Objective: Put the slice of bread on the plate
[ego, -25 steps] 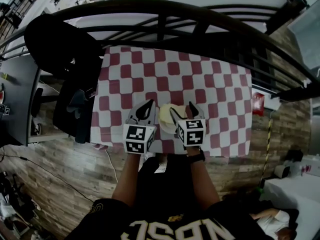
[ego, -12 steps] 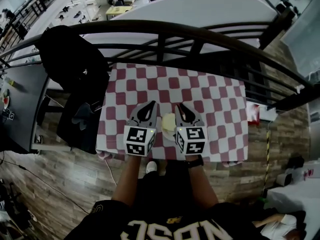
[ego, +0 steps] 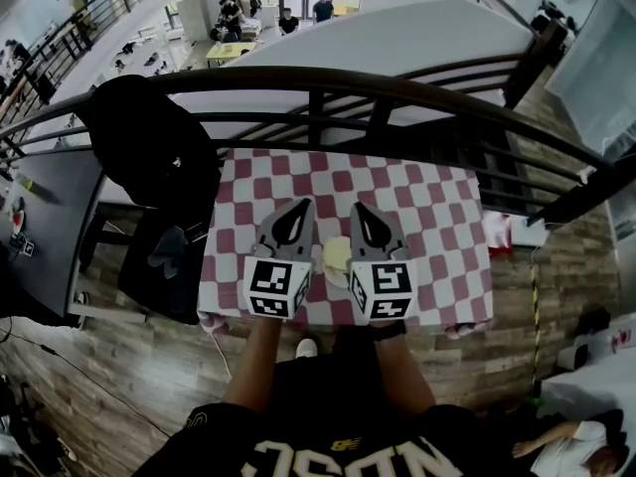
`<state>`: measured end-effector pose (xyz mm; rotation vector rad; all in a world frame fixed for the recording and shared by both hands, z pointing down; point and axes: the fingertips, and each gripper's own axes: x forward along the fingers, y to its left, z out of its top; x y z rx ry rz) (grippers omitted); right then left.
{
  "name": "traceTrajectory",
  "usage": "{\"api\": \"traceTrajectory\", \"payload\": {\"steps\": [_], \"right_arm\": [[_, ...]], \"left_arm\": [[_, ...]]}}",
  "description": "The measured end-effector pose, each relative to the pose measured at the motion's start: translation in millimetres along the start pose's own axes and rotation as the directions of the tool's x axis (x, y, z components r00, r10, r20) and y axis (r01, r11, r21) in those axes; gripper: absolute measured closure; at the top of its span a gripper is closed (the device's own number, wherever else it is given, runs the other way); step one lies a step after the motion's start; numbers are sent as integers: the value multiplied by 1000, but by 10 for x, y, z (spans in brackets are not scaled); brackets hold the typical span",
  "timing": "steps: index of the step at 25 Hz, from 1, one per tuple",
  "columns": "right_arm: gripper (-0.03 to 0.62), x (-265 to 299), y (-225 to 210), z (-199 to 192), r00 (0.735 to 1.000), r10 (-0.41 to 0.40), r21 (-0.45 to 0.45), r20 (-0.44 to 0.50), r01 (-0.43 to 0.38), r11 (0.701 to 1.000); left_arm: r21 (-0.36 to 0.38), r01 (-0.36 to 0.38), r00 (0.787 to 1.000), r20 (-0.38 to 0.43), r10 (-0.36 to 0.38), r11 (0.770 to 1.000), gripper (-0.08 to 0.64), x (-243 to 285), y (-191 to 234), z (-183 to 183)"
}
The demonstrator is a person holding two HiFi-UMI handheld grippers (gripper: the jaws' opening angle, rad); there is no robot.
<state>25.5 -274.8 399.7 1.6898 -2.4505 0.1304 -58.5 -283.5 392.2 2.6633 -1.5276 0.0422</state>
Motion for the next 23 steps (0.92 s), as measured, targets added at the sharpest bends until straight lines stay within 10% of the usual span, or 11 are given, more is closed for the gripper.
{"api": "traceTrajectory", "payload": {"steps": [23], "right_arm": [[577, -213, -31, 118, 998, -44, -27, 45, 45, 999]], "left_arm": [[9, -10, 999, 31, 10, 1000, 543, -111, -60, 40]]}}
